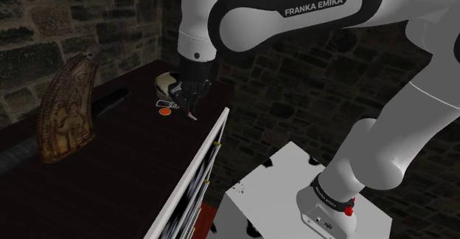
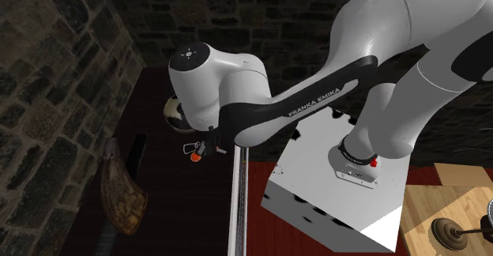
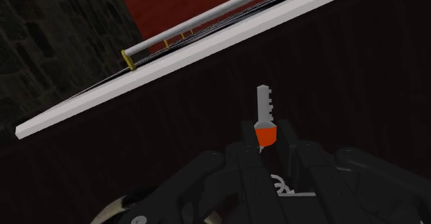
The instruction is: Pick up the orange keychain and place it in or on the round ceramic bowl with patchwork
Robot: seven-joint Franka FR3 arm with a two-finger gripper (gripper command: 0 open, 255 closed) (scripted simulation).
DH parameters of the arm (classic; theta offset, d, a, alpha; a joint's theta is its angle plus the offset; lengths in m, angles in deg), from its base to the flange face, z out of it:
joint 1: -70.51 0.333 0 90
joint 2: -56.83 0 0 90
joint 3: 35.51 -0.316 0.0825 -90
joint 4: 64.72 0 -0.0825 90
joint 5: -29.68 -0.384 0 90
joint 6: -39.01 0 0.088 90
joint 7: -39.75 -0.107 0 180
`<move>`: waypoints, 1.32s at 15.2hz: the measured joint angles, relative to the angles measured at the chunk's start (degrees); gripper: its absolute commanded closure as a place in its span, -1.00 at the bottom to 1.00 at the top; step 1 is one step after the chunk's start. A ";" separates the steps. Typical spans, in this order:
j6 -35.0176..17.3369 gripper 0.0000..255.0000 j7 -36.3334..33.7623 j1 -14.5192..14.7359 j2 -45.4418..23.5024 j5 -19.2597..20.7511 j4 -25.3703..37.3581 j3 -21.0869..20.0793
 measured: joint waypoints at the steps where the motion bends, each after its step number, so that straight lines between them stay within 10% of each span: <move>1: 0.72 1.00 0.05 -0.01 0.25 -0.09 0.48 0.03; 20: 10.72 1.00 9.59 -5.27 -9.12 3.27 19.22 5.53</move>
